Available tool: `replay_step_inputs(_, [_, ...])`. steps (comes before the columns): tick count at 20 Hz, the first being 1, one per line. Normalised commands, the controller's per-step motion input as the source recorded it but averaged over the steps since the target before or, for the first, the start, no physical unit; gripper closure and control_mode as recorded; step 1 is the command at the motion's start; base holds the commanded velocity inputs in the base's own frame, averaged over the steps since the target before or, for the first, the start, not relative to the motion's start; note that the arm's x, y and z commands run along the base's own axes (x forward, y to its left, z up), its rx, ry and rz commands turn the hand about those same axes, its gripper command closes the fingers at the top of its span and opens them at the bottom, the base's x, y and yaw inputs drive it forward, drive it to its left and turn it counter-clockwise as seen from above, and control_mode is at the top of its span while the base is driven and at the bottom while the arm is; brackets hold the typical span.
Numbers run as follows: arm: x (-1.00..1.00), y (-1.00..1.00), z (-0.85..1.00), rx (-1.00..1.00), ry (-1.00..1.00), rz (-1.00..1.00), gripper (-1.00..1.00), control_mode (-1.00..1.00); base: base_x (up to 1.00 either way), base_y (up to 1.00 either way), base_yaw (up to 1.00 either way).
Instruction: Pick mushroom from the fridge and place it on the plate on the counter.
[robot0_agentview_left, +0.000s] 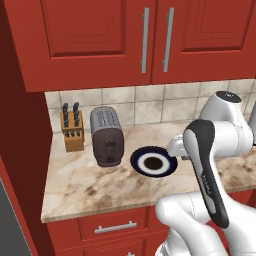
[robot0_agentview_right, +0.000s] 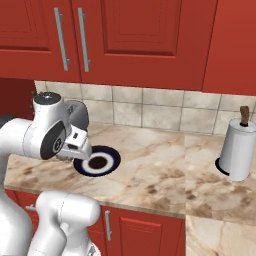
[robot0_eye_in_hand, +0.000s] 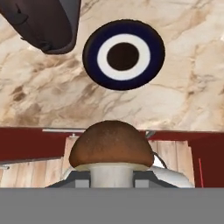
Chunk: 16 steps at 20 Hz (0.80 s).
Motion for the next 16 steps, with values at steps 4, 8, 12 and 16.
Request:
replay_step_inputs(4, [0.59,0.03,-0.59,-0.04,0.02,0.02,1.00,-1.00,0.00,0.00,0.00])
replay_step_inputs(8, [0.70,0.06,-0.53,-0.03,0.03,0.01,1.00,-1.00,0.00,0.00,0.00])
replay_step_inputs(12, [0.69,0.01,-0.45,0.00,0.02,0.00,1.00,-1.00,0.00,0.00,0.00])
replay_step_inputs(16, [0.68,0.08,-0.39,0.00,0.05,0.00,1.00,-1.00,0.00,0.00,0.00])
